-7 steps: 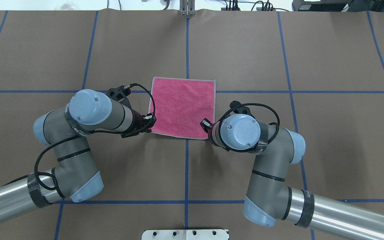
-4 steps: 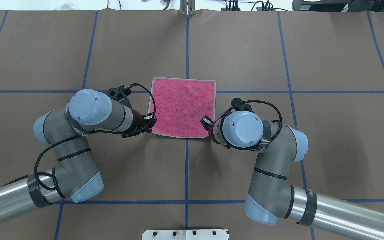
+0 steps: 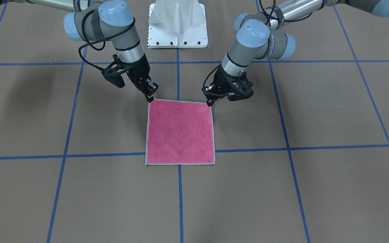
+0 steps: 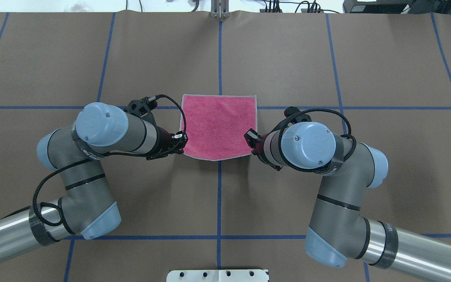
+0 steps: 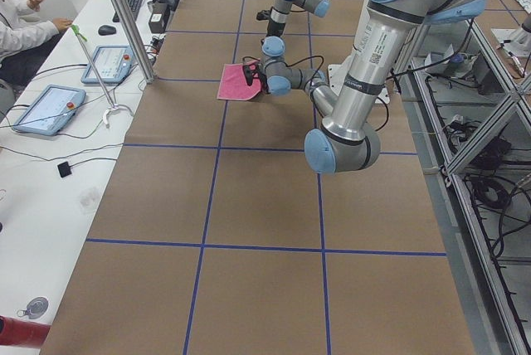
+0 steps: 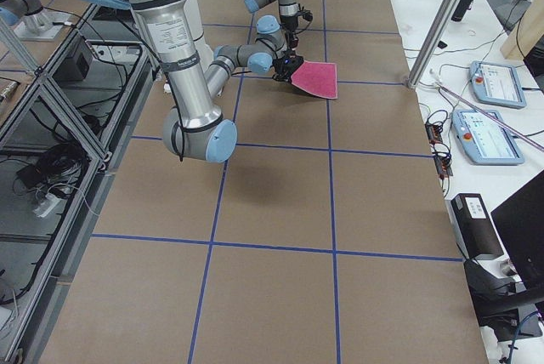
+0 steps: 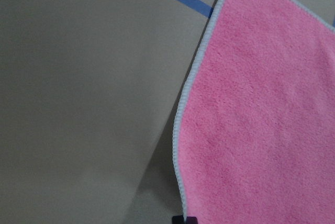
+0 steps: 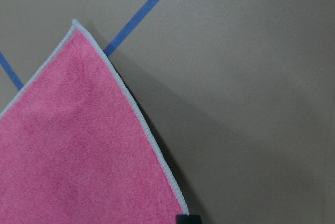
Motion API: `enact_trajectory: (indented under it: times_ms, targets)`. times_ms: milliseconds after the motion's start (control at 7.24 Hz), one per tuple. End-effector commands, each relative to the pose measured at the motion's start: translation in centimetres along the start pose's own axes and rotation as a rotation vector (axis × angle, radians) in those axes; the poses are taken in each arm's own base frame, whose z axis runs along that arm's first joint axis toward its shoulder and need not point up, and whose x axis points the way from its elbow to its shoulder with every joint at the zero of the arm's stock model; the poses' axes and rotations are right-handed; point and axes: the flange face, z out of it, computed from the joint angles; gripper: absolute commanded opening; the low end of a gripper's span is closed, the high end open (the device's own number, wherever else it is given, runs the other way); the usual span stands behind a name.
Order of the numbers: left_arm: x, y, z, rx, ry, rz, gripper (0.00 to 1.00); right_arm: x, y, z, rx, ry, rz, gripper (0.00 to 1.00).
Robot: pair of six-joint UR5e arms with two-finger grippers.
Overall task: Fold towel twice with both arms
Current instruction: 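Lift the near edge with both grippers and fold it toward the far edge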
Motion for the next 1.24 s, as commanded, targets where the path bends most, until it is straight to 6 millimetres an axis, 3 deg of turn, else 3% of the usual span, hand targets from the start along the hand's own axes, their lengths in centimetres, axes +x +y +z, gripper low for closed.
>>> enact_trajectory:
  times_ms: [0,415,1105]
  targets:
    - [1.0,0.6,-1.8,-0.005,0.038,0.009,0.0,0.5,-0.2,-1.5,-0.003,-0.006,-0.001,0.0]
    - [1.9,-2.0,-2.8,0.035,0.052,-0.011,0.0,-0.2,-1.9,-1.3,0.024,-0.008,-0.007,0.0]
    - [5.3,-5.8,-0.6,0.078,0.033,-0.036,0.0,-2.6,-6.4,1.0,0.102,0.004,0.004,0.0]
